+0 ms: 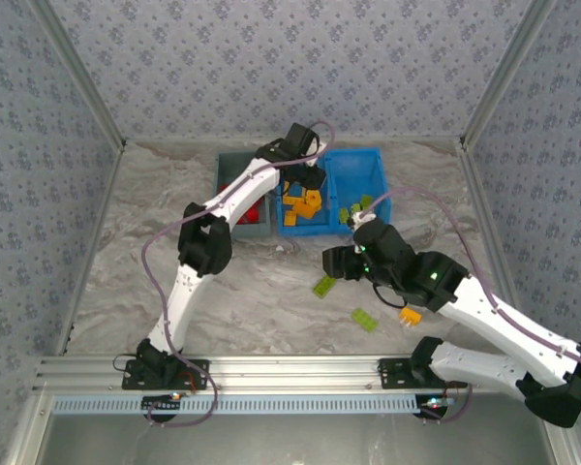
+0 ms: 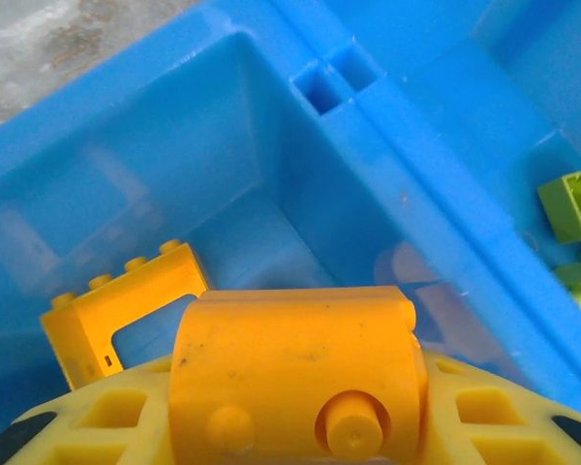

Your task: Sort the legos into containers by color

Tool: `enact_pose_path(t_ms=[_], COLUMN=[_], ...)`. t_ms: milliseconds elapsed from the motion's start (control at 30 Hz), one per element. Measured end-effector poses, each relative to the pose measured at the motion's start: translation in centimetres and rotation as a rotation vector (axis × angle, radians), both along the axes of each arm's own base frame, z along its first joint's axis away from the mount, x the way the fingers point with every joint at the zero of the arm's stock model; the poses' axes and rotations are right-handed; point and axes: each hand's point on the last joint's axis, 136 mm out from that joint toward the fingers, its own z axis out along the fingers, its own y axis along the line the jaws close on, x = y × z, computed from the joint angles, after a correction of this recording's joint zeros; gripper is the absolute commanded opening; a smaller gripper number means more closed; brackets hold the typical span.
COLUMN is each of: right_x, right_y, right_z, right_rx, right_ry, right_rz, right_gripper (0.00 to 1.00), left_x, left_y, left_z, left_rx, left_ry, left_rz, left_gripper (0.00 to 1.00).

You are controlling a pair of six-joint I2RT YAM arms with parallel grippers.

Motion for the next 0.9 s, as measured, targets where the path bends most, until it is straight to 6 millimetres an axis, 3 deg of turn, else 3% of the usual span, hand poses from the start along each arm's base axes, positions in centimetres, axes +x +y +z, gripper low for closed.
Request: enact_pose_path(t_ms=[200,433,667,900], right_x=[2.1,5.0,5.3,4.8], right_y=[3.0,3.8,3.7,3.0], right_z=[-1.1,-1.0,-1.5,-2.4], right_rx=[-0.163,-0.196,-0.202,-0.210], right_ry=[-0.162,-0.267,-0.259,-0.212], right_rz=[0.004,-0.080,-0.102,-0.130], right_gripper=[0.72,0.72,0.72,0.72], left_x=[0.3,0.4,0.7,0.9], left_y=[0.6,-0.2,-0.7,-0.5], left_z=[-0.9,-0.8,-3.2,-3.5], left_rx=[-0.032,-0.082,-0.081,-0.074], left_ry=[0.029,0.028,0.057,0.062], left_rz=[-0.107,-0.186,-0.195,-0.169], left_gripper=[0.46,0.48,0.62,0.65])
